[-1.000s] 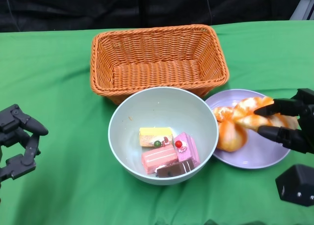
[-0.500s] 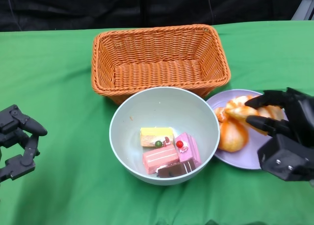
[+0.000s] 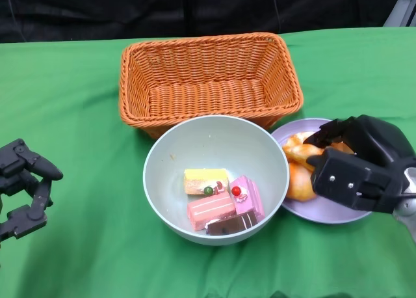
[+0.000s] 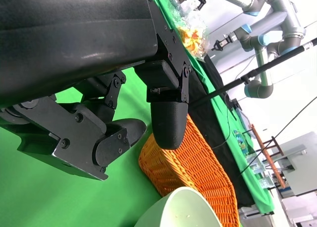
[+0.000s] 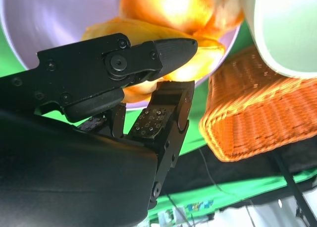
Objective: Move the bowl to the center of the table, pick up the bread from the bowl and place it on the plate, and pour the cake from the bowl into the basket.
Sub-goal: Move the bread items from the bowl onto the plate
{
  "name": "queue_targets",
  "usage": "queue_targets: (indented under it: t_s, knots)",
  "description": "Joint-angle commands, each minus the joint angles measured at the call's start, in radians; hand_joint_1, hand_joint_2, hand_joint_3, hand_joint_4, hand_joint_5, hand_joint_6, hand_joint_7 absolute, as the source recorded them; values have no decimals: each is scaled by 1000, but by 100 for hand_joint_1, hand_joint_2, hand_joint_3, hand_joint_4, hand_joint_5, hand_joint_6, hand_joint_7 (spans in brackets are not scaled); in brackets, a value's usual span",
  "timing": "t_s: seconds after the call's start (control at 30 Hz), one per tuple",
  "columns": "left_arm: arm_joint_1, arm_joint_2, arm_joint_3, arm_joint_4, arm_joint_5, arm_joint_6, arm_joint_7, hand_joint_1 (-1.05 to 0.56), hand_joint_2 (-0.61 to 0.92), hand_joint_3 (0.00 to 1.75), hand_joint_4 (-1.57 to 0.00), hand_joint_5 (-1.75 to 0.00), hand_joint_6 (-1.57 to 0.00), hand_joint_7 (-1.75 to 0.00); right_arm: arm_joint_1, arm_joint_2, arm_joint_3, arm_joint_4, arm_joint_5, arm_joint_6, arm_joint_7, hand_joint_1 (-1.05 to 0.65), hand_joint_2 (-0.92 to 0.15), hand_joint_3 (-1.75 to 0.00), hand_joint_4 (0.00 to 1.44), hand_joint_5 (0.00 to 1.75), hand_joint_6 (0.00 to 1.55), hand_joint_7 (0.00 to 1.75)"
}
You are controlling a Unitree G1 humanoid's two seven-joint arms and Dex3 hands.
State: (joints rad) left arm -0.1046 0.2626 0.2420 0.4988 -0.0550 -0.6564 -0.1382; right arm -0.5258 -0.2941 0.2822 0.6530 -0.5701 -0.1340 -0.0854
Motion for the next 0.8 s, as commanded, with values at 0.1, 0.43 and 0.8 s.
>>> queue_targets:
  t_s: [0.1,0.43,0.8]
  knots:
    - [-2,20,10,7,-17,-10,-9,-3,62,100,-78,-167,-72,-139,69,-37,44,-104,-42,130,97,-20,-92,-6,70,92,98,2]
    - [-2,28,13,1,-12,14,-6,-5,63,97,-78,-167,-72,-138,91,-131,110,-423,-91,409,484,-38,-92,-2,38,10,40,0]
    - [-10,26,10,17,-23,2,-18,-3,63,99,-78,-168,-71,-142,119,-175,76,-670,-109,525,588,-56,-90,0,23,1,28,1]
